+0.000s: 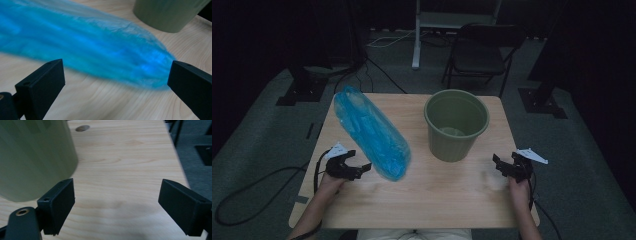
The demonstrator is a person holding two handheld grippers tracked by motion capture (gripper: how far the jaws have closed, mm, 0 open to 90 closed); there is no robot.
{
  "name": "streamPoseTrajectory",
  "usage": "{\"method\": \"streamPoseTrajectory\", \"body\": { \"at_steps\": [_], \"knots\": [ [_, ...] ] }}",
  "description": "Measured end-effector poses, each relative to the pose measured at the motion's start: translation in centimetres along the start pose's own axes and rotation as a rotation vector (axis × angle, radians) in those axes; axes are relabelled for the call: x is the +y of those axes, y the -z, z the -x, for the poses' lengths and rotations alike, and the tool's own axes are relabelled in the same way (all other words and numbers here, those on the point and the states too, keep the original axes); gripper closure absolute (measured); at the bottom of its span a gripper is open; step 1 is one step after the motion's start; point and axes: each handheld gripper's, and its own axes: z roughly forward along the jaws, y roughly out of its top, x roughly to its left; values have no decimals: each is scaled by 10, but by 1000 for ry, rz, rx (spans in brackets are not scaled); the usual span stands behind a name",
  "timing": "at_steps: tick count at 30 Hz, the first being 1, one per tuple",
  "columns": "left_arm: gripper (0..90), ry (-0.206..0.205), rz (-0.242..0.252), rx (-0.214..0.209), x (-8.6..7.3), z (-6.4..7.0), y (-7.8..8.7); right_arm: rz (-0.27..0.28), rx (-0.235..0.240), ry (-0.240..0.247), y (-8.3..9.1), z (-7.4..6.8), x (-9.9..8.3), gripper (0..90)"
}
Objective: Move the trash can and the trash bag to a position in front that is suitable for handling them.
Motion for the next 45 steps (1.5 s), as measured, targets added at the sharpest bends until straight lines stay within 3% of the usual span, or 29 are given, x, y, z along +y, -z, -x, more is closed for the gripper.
{"method": "streamPoseTrajectory", "body": {
  "at_steps": [6, 7, 10, 13, 21, 24, 25, 26, 28, 32, 33, 35, 37, 41, 43, 45],
  "knots": [
    [18, -22, -8, -25, 22, 12, -30, -19, 15, 2, -16, -3, 9, 132],
    [17, -41, -9, -22, 30, 15, -40, -16, 19, 3, -19, -4, 11, 132],
    [18, -72, 2, -5, 40, 19, -50, -18, 14, 7, -26, -6, 17, 132],
    [18, -92, 2, -14, 54, 24, -64, -16, 10, 17, -31, -6, 21, 132],
    [17, -117, -11, -60, 87, 33, -115, -11, 21, 11, -49, -6, 40, 132],
    [18, -120, -8, -54, 91, 33, -119, -14, 22, 11, -54, -6, 44, 132],
    [18, -122, -5, -56, 102, 35, -136, -10, 30, 3, -59, -5, 49, 132],
    [18, -122, -5, -56, 102, 35, -136, -10, 30, 3, -59, -5, 49, 132],
    [18, -138, 26, -68, 112, 43, -146, 14, 76, -4, -65, -4, 57, 128],
    [18, -129, 42, -59, 122, 47, -158, 13, 74, -10, -74, -5, 64, 128],
    [18, -134, 43, -30, 128, 49, -165, 8, 79, -17, -80, -6, 69, 129],
    [18, -133, 37, -37, 131, 48, -169, -5, 87, -22, -85, -7, 73, 129],
    [17, -140, 32, -16, 136, 49, -174, -8, 88, -19, -87, -7, 74, 129],
    [18, -150, 20, -12, 143, 54, -179, -9, 123, -19, -92, -12, 80, 138],
    [18, -143, 26, -19, 144, 55, -179, -4, 114, -15, -91, -13, 81, 141],
    [18, -135, 22, -20, 143, 56, -178, 6, 145, -36, -89, -10, 83, 140]
  ]
}}
